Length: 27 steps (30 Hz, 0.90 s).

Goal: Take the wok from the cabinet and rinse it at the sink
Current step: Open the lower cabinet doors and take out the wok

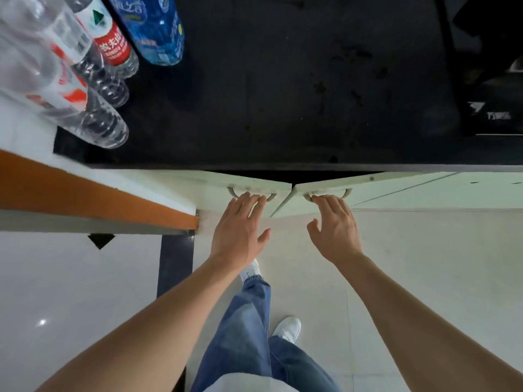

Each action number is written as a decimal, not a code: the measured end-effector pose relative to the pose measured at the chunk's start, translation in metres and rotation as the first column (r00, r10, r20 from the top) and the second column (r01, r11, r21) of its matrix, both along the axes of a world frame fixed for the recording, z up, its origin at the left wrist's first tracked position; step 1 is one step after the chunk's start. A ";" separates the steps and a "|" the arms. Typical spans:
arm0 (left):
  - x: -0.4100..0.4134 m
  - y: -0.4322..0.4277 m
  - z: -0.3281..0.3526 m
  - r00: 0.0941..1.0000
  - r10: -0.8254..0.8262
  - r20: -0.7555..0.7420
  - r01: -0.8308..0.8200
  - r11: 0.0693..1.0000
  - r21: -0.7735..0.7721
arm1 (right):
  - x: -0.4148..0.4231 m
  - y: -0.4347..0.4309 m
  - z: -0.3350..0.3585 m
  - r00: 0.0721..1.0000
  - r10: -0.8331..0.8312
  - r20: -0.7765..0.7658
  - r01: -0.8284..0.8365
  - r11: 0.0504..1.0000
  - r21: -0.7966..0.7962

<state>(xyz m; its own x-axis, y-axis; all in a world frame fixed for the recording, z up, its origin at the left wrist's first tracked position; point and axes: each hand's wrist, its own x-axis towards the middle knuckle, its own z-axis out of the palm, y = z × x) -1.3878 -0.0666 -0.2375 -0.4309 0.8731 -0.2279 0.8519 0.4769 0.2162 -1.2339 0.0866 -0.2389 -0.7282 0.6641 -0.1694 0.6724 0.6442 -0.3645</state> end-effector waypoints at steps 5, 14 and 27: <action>0.031 -0.055 0.002 1.000 0.000 -0.003 0.000 1.000 -0.028 | 0.036 -0.013 0.002 0.998 0.029 0.049 -0.027 0.999 -0.045; 0.072 -0.150 0.013 0.996 0.085 -0.037 -0.088 0.992 -0.087 | 0.132 -0.041 0.009 0.996 0.078 0.050 -0.078 0.997 0.003; 0.072 -0.220 0.036 0.780 0.616 0.110 -0.624 0.777 0.084 | 0.229 -0.060 0.026 0.879 -0.472 0.069 0.477 0.876 -0.069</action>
